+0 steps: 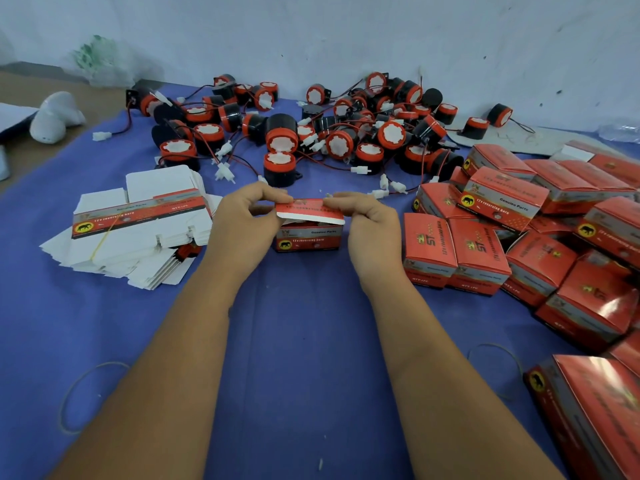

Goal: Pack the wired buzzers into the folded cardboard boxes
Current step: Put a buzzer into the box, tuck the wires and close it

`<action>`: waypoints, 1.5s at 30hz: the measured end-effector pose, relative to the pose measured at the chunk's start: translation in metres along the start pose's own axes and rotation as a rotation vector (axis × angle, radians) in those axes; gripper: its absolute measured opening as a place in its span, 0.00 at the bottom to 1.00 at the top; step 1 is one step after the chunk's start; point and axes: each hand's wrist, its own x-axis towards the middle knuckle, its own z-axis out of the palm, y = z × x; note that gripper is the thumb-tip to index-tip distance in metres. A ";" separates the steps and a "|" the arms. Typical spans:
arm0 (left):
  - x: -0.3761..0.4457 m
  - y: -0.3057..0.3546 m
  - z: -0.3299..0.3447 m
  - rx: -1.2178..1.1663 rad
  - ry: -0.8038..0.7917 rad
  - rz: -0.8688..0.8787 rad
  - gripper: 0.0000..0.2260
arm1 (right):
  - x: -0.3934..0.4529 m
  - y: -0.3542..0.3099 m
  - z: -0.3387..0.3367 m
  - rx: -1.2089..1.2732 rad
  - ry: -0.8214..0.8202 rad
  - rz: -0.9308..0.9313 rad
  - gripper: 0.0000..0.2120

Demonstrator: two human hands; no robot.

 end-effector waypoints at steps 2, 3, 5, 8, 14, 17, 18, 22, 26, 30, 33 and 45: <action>0.002 0.001 -0.002 -0.107 -0.010 -0.076 0.17 | 0.002 -0.001 -0.002 0.004 -0.013 0.033 0.24; 0.004 0.001 -0.003 -0.163 -0.016 -0.123 0.17 | 0.002 -0.001 -0.002 -0.001 -0.019 0.042 0.25; 0.003 0.002 -0.007 -0.158 -0.052 -0.153 0.13 | 0.002 -0.002 -0.003 0.026 -0.039 0.074 0.25; -0.002 0.001 -0.010 0.096 -0.088 -0.020 0.07 | 0.001 -0.007 -0.010 0.063 -0.134 0.096 0.22; -0.004 0.001 -0.007 0.291 0.004 0.130 0.11 | -0.001 -0.004 -0.013 -0.184 -0.325 0.011 0.16; -0.005 -0.001 -0.008 0.279 -0.061 0.105 0.14 | -0.002 -0.002 -0.013 -0.245 -0.311 -0.039 0.17; -0.005 -0.002 -0.010 0.280 -0.091 0.098 0.16 | -0.003 -0.001 -0.013 -0.258 -0.304 -0.061 0.17; -0.003 -0.002 -0.010 0.281 -0.112 0.090 0.20 | -0.004 -0.001 -0.011 -0.292 -0.286 -0.125 0.15; -0.002 -0.001 -0.007 0.213 -0.034 0.087 0.16 | -0.003 -0.001 -0.007 -0.317 -0.237 -0.157 0.11; -0.003 -0.001 -0.006 0.150 -0.009 0.086 0.13 | -0.002 0.000 -0.004 -0.288 -0.186 -0.166 0.07; -0.003 0.000 -0.006 0.123 -0.009 0.095 0.11 | -0.002 0.001 -0.003 -0.298 -0.174 -0.180 0.07; -0.003 0.001 -0.004 0.095 -0.020 0.118 0.12 | -0.001 0.000 -0.003 -0.301 -0.142 -0.172 0.07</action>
